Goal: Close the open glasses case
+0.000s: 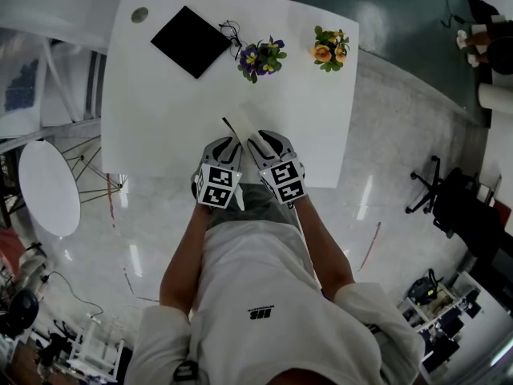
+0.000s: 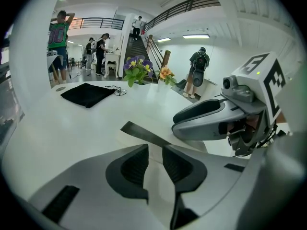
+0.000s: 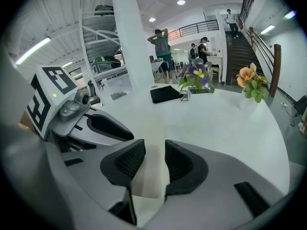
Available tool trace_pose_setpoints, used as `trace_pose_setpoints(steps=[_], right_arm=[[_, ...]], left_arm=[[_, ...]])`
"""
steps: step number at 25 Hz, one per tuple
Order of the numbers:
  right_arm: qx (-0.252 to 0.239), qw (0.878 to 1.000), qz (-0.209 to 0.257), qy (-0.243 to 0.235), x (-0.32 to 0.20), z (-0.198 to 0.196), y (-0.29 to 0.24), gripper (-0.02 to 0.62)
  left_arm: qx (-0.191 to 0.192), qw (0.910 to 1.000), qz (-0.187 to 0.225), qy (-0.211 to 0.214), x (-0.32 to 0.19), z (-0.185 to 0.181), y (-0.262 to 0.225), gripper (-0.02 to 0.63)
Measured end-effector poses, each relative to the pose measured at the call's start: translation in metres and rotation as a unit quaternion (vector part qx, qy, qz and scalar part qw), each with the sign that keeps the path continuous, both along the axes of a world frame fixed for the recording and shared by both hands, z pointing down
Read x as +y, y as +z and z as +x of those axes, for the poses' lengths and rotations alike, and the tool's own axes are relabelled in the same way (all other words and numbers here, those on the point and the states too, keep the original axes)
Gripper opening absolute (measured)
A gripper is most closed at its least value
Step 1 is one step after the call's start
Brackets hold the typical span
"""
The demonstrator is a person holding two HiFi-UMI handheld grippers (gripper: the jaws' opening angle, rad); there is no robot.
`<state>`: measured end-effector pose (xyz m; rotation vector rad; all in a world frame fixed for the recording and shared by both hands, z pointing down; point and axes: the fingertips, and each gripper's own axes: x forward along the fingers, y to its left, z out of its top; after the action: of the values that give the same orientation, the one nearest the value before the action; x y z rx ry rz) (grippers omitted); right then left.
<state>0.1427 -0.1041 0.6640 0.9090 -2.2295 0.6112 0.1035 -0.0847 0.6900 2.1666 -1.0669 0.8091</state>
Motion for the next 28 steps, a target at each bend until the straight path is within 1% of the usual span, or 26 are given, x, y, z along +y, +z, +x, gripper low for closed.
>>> trace_pose_setpoints(steps=[12, 25, 28], right_arm=[[0.007, 1.0, 0.003, -0.006, 0.003, -0.006, 0.003, 0.132], [0.017, 1.0, 0.002, -0.002, 0.008, -0.013, 0.007, 0.155], [0.021, 1.0, 0.005, -0.001, 0.009, -0.014, 0.009, 0.163]], left_arm=[[-0.009, 0.9999, -0.009, 0.002, 0.004, -0.005, 0.008, 0.103], [-0.02, 0.9996, -0.017, 0.01, 0.011, -0.012, 0.018, 0.104], [-0.021, 0.9996, -0.018, 0.012, 0.012, -0.013, 0.019, 0.119]])
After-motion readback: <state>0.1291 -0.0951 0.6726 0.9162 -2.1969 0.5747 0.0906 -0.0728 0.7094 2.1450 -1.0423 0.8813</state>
